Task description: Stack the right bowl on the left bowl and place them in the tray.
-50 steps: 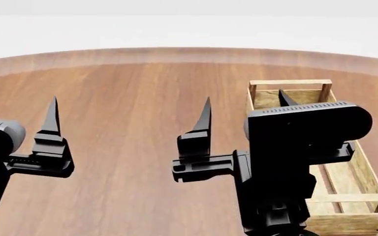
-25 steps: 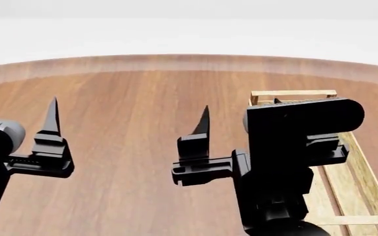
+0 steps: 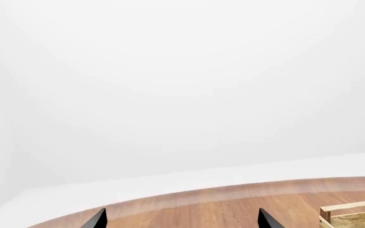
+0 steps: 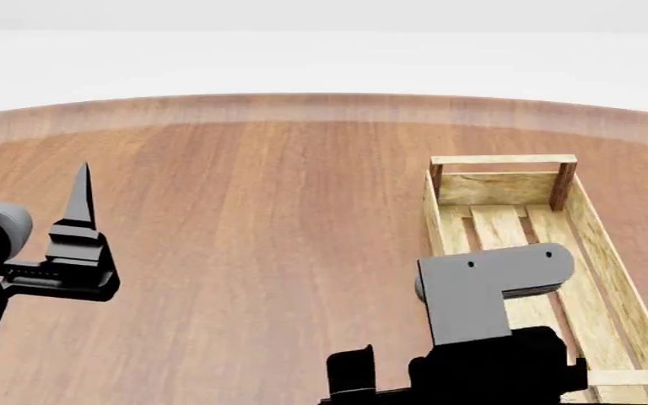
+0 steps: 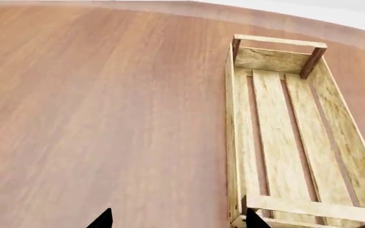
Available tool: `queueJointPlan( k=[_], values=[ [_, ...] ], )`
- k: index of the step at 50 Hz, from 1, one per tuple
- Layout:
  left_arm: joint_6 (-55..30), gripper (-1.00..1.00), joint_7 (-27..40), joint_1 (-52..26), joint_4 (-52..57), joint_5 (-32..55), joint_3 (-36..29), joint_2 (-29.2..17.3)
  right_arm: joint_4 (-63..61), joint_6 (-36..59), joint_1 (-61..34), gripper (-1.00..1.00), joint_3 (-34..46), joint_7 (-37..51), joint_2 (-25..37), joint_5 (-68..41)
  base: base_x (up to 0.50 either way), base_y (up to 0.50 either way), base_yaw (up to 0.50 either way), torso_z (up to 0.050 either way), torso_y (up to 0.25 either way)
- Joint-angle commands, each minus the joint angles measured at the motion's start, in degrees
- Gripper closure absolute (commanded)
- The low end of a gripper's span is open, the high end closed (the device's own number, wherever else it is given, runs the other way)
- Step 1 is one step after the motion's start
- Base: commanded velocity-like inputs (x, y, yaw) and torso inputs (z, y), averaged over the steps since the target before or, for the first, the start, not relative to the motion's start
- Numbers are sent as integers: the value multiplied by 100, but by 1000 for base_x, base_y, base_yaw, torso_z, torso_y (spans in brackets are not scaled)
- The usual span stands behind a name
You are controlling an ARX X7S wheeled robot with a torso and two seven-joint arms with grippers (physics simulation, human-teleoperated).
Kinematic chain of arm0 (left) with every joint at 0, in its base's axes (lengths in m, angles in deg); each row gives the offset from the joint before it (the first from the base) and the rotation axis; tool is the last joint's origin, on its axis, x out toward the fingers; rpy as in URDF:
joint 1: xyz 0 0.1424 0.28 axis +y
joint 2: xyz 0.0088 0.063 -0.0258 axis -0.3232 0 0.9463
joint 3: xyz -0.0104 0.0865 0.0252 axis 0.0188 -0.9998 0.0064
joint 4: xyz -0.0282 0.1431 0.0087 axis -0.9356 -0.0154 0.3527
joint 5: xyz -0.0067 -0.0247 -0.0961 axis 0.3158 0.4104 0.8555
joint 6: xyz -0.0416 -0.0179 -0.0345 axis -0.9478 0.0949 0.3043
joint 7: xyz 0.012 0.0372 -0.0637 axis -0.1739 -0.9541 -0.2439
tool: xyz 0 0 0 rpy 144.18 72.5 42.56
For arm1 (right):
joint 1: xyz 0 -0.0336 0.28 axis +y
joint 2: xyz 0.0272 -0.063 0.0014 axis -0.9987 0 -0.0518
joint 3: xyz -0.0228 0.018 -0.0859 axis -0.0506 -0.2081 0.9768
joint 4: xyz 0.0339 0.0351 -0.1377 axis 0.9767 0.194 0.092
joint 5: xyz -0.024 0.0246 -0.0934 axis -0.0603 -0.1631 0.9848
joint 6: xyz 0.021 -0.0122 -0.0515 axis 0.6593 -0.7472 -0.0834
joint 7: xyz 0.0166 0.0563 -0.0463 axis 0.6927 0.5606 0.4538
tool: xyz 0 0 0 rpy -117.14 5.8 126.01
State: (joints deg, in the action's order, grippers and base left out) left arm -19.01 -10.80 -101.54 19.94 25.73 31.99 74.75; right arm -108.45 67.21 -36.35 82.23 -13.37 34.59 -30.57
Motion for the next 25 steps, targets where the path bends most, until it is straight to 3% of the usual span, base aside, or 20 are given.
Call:
queueJointPlan(
  k=[1, 25],
  values=[
    [73, -100, -138, -46, -67, -69, 131, 74, 586, -88, 444, -100, 356, 1218, 479, -1811, 0, 0, 0, 0, 0],
    [175, -100, -96, 5, -140, -21, 89, 40, 628, -161, 886, -100, 701, 742, 676, -1550, 0, 0, 0, 0, 0]
  ],
)
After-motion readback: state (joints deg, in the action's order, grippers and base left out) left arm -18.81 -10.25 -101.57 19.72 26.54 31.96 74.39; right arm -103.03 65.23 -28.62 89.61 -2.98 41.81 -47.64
